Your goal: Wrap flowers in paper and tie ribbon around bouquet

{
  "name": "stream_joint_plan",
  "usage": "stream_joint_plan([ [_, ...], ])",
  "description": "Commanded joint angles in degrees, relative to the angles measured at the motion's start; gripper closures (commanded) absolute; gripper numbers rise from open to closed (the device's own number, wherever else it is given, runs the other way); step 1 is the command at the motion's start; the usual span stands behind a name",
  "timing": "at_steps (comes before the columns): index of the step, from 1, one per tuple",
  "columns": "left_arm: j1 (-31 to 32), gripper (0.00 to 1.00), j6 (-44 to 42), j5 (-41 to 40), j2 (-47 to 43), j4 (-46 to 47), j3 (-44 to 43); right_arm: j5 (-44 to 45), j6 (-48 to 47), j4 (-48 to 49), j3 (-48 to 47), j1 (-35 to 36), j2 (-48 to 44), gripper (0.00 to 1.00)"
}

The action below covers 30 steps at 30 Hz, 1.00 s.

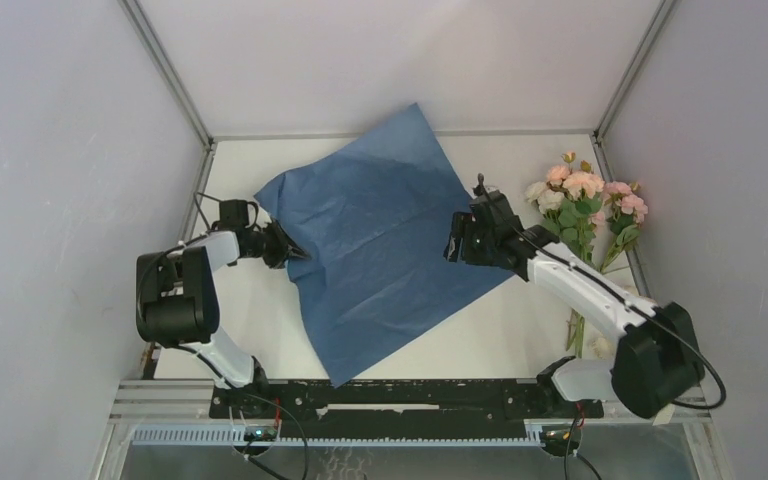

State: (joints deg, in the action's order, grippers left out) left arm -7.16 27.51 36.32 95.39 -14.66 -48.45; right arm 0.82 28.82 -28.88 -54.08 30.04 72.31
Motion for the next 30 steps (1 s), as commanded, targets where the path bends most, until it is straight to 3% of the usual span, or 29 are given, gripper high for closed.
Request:
stream_joint_plan([
  [1,0.14,0.77,1.49,0.15,-0.28,-0.1,0.95,6.96,-0.97,-2.2,0.66,-2.19,5.63,0.3],
  [7,0.18,0.41,-4.14,-4.5,0.43,-6.2,-1.47,6.84,-1.91,-0.71,0.62,-4.25,14.04,0.3],
  [13,-0.22,0.25,-9.88,-14.87,-8.08,-10.59,-2.15,8.46,-1.86,-2.31,0.59,-5.69,18.98,0.3],
  [20,-0.22,0.16,-14.06,-20.22,-14.12,-14.77,-0.64,9.68,-2.35,-4.29,0.65,-7.8,20.11,0.29],
  [30,-0.21,0.15,-20.3,-27.22,-25.3,-17.42,-2.34,10.68,-5.67,-9.03,0.7,-16.23,13.3,0.29],
])
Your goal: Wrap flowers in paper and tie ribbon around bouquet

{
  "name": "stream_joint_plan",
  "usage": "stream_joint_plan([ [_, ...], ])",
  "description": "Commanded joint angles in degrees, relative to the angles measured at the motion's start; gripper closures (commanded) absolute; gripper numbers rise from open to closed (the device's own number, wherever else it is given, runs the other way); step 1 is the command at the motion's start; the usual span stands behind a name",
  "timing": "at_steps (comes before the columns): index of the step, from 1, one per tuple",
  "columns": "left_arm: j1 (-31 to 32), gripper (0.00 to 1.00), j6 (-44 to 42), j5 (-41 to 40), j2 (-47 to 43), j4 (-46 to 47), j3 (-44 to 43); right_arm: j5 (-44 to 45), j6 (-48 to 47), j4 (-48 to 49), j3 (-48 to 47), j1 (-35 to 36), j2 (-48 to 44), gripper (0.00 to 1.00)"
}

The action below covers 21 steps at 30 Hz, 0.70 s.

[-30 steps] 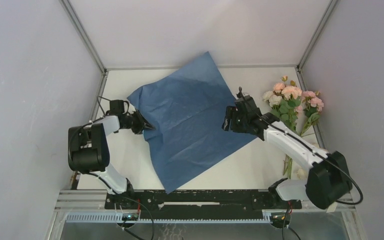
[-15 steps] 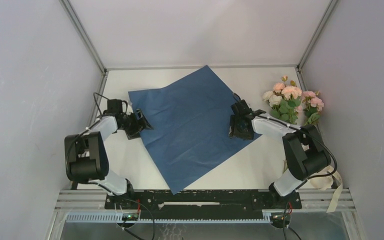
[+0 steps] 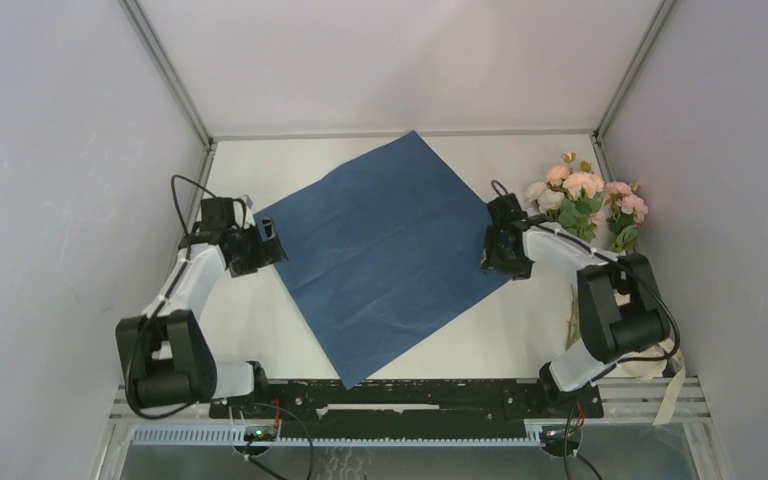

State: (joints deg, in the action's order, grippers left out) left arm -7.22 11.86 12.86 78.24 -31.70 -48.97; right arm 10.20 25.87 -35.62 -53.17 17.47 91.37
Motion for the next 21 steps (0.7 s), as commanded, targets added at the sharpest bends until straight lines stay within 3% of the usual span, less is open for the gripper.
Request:
stream_joint_plan([
  [1,-0.14,0.15,-5.56,-3.94,-9.74,-0.2,-1.76,0.93,-3.02,-2.61,-0.22,-4.96,-7.29,0.29],
  [5,-0.1,0.19,-9.97,-0.94,-13.82,3.35,0.27,-1.32,-3.79,-2.86,-0.26,-9.05,-13.37,0.3],
  [9,0.86,0.32,-7.84,-1.49,-6.89,6.48,1.49,-4.01,-4.12,-2.11,-0.3,-10.84,-15.42,0.31],
  [14,6.54,0.35,-6.72,-2.28,7.12,3.91,-2.32,-9.03,-4.25,-0.9,-0.27,-13.72,-11.26,0.3],
  [21,17.47,0.36,-6.9,-1.68,14.01,4.98,-2.48,-14.08,-3.51,2.56,-0.23,-14.57,-2.99,0.3],
])
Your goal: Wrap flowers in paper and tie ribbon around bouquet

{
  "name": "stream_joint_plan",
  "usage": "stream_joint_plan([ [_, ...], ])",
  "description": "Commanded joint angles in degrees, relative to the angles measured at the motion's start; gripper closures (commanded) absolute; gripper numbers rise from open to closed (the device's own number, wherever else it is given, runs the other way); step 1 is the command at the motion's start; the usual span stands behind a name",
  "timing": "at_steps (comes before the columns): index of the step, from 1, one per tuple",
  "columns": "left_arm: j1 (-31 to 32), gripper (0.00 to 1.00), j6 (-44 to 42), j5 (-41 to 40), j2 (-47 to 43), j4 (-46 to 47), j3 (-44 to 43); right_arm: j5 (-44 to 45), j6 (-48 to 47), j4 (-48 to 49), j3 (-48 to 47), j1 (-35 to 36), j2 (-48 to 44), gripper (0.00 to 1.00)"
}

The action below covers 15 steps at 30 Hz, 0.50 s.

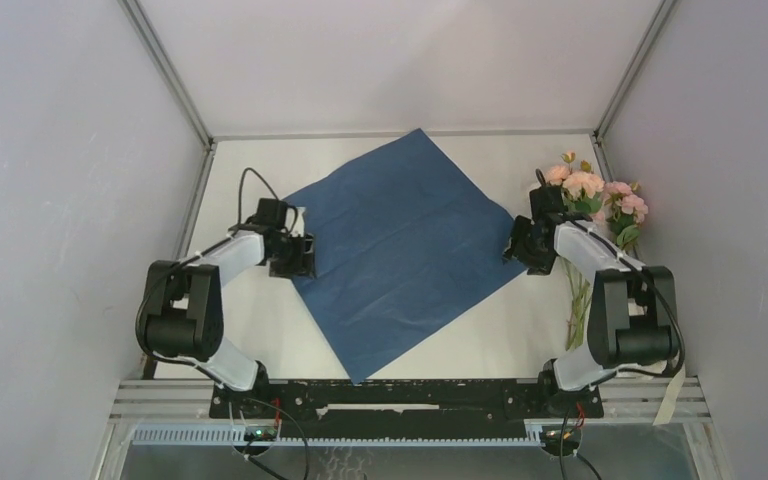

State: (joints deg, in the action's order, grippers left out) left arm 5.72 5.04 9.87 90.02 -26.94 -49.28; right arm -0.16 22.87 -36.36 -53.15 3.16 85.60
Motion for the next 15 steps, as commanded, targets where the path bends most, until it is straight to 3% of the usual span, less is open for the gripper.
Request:
stream_joint_plan([
  [1,6.06,0.36,-0.35,1.62,2.71,0.02,-2.87,-3.97,-0.32,3.56,-0.24,-0.26,3.35,0.31],
  [6,11.06,0.36,0.19,1.71,3.93,-1.79,-5.08,-2.12,-0.68,2.91,-0.29,-1.31,0.17,0.31],
  [15,8.87,0.33,-2.94,7.48,-4.6,-7.95,-7.08,6.14,-5.18,-1.26,-1.42,-11.04,-10.77,0.38],
])
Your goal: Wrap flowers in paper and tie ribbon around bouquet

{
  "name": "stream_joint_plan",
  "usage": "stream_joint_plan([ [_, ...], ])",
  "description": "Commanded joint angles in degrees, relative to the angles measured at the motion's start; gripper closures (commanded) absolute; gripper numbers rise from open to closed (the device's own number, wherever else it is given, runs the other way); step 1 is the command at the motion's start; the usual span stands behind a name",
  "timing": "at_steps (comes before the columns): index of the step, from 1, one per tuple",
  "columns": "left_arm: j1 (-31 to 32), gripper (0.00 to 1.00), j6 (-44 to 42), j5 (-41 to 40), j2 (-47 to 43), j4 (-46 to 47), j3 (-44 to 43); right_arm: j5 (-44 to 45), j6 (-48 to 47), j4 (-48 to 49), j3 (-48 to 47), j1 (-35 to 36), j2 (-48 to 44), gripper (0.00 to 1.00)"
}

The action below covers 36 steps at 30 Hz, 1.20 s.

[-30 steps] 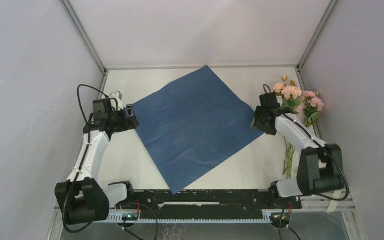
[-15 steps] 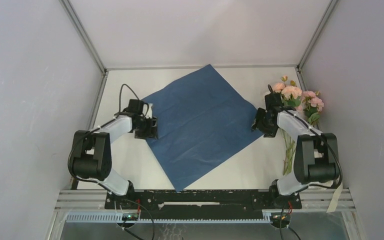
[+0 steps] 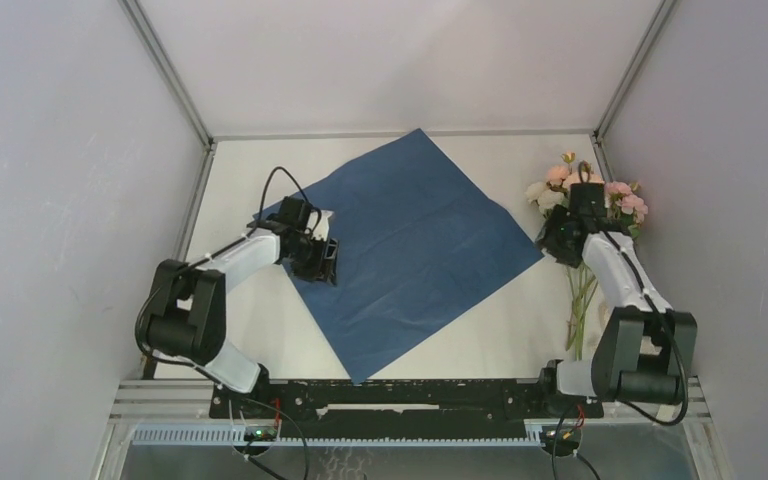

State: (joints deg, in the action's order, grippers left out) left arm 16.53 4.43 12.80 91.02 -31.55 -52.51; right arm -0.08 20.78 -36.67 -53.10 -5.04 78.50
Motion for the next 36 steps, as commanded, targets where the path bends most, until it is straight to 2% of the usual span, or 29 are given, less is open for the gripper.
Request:
stream_joint_plan([
  [1,-3.01,0.32,-2.61,5.35,-6.42,-3.43,-4.29,8.05,-3.58,-1.0,-1.59,-2.95,-3.53,0.38],
  [8,-8.53,0.2,-6.09,4.98,-10.51,-2.92,-3.47,14.92,-6.05,-4.1,-6.35,-3.29,6.2,0.42],
  [18,-9.15,0.19,-7.85,5.08,-12.14,-2.01,-1.87,21.75,-10.44,-7.61,-16.08,-3.75,25.57,0.41],
  [19,-9.15,0.19,-7.85,5.07,-12.18,-1.88,-1.81,21.4,-10.99,-7.4,-16.55,-3.75,26.56,0.42],
  [21,-9.1,0.19,-7.85,4.9,-12.27,-1.85,-1.75,20.06,-12.07,-7.09,-17.02,-3.55,27.57,0.56],
  [23,-9.15,0.19,-7.77,4.52,-12.28,-1.81,-1.74,19.6,-13.49,-6.62,-17.04,-2.68,27.32,0.76],
  [26,-9.13,0.19,-7.69,4.21,-12.38,-1.79,-1.78,21.97,-15.77,-6.03,-17.05,-0.39,24.73,1.0],
  [32,-9.15,0.19,-7.98,3.97,-13.54,-1.79,-1.44,27.82,-17.25,-5.55,-18.32,3.02,13.04,1.0],
  [34,-9.11,0.19,-8.12,4.09,-13.87,-1.7,-1.32,27.0,-17.35,-6.3,-19.65,3.47,7.54,1.0],
  [36,-9.1,0.18,-8.21,4.22,-14.18,-1.7,-1.22,22.01,-17.33,-6.61,-20.86,3.87,1.26,1.0],
])
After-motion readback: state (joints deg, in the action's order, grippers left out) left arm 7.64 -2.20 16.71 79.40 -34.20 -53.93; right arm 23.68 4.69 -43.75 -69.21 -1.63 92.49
